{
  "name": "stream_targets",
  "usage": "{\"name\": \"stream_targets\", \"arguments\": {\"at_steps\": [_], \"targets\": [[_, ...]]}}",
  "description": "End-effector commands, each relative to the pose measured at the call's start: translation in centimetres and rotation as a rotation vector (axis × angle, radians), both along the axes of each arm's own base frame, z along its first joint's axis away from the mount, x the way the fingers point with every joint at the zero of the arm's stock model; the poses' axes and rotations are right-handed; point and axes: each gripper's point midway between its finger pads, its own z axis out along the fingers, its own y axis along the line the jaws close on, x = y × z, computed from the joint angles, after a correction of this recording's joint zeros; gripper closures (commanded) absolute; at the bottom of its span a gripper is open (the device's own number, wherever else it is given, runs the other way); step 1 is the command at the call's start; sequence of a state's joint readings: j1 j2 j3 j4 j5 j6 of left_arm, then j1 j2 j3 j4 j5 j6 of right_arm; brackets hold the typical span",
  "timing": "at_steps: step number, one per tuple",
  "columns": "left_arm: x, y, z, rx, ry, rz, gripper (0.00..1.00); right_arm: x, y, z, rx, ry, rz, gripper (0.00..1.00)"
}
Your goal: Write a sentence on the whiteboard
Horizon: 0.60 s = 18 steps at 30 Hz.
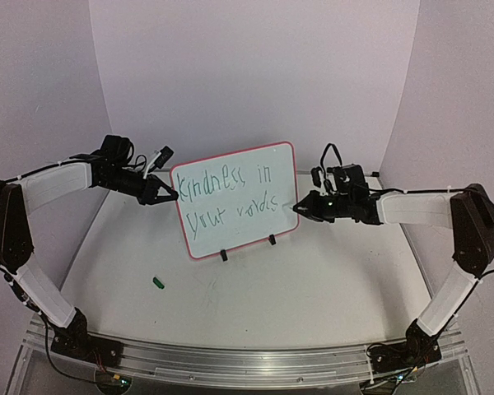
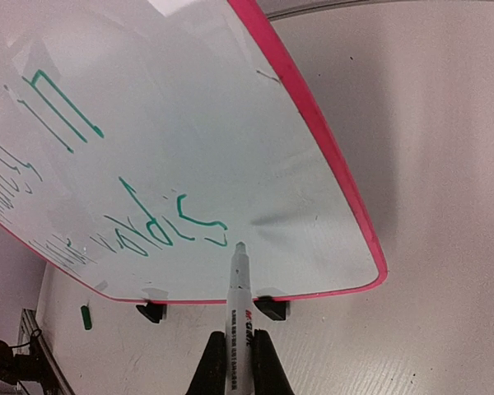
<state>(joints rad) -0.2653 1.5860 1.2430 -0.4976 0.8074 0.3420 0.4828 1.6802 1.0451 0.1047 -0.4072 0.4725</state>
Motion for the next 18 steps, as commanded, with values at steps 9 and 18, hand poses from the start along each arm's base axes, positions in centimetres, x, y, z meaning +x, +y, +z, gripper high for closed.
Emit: {"name": "stream_targets", "arguments": {"at_steps": [9, 18], "targets": [[0.2, 0.1, -1.1, 0.068, -0.009, 0.01, 1.0, 1.8, 0.4, -0.3, -0.029, -0.016, -0.008, 1.0], [0.2, 0.0, -1.1, 0.069, -0.009, 0.01, 1.0, 2.1, 0.3, -0.9, -0.042, -0.011, -0.018, 1.0]]}}
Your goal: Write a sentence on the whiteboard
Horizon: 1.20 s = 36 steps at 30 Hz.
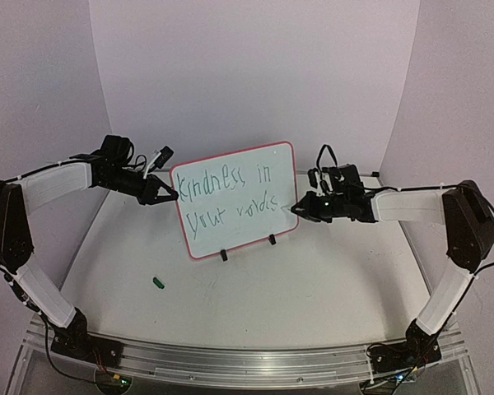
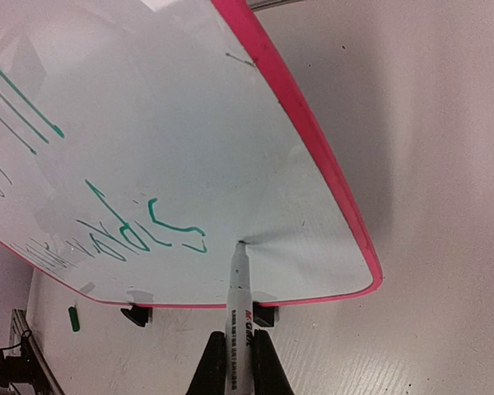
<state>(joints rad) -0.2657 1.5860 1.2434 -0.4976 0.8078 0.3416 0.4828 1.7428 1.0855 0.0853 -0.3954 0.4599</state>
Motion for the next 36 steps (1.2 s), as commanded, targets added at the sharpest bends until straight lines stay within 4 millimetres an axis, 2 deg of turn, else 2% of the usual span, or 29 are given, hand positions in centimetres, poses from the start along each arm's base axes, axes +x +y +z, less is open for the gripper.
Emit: {"name": "stream_targets", "arguments": {"at_steps": [1, 14, 18, 23, 26, 27, 28, 33, 36], "targets": [[0.2, 0.1, -1.1, 0.069, -0.008, 0.01, 1.0, 1.3, 0.0, 0.6, -0.013, -0.036, -0.016, 1.0], [0.2, 0.1, -1.1, 0.068, -0.009, 0.012, 1.0, 1.0, -0.1, 1.5, -0.004, -0.052, -0.016, 1.0], [0.2, 0.1, -1.0, 0.069, -0.012, 0.015, 0.98, 0.4, -1.3, 2.7, -0.018, -0.084, -0.055, 1.0], [0.2, 0.1, -0.9, 0.067, -0.011, 0.019, 0.88, 0.1, -3.0, 3.9, -0.052, -0.135, -0.119, 1.0], [0.1, 0.1, -0.8, 0.063, -0.012, 0.02, 0.74, -0.2, -3.8, 4.6, -0.059, -0.161, -0.145, 1.0], [0.1, 0.1, -0.8, 0.063, -0.013, 0.019, 0.72, -0.2, -3.8, 4.7, -0.059, -0.164, -0.147, 1.0], [0.1, 0.1, -0.7, 0.061, -0.011, 0.02, 0.66, -0.3, -4.2, 5.2, -0.061, -0.179, -0.162, 1.0], [-0.1, 0.2, -0.6, 0.061, -0.004, 0.021, 0.5, -0.7, -4.8, 6.0, -0.058, -0.2, -0.177, 1.0], [-0.2, 0.3, -0.5, 0.066, -0.004, 0.031, 0.45, -1.1, -5.0, 6.9, -0.048, -0.217, -0.179, 1.0]]}}
